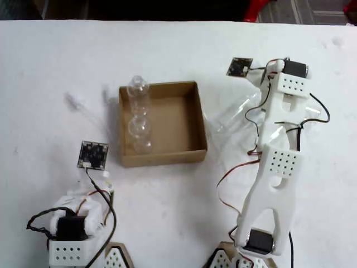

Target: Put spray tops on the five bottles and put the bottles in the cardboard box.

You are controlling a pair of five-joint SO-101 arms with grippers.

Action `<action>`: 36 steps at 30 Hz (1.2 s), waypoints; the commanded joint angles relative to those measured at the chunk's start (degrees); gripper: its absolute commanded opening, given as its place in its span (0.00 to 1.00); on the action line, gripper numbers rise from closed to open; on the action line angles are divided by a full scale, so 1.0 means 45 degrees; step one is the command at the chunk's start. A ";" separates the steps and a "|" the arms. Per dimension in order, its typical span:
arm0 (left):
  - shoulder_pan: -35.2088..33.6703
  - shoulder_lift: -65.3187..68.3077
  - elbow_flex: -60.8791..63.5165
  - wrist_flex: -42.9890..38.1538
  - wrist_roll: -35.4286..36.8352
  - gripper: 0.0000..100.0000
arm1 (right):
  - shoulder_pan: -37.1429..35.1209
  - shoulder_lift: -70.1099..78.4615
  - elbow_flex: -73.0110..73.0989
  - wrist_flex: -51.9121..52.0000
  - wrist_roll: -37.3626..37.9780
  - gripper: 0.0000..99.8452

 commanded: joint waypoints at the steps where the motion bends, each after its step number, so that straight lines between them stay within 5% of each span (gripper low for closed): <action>1: -0.0205 -0.0127 -0.0039 0.0020 0.0176 0.02 | 0.0342 0.0107 -0.0254 -0.0440 0.0078 0.16; 9: -0.0205 -0.0127 -0.0039 0.0020 0.0176 0.02 | 0.0342 -0.0107 -0.0254 -0.0400 0.0039 0.15; 14: -0.0205 -0.0127 -0.0039 0.0020 0.0176 0.02 | 0.0283 -0.0967 -0.0254 -0.0479 -0.0918 0.01; 26: -0.0205 -0.0127 -0.0039 0.0020 0.0176 0.02 | 0.0068 -0.4073 -0.0254 0.1455 -0.3263 0.02; 36: -0.0186 -0.0127 -0.0039 0.0020 0.0176 0.02 | -0.0381 -0.8371 -0.0098 0.2276 -0.8791 0.02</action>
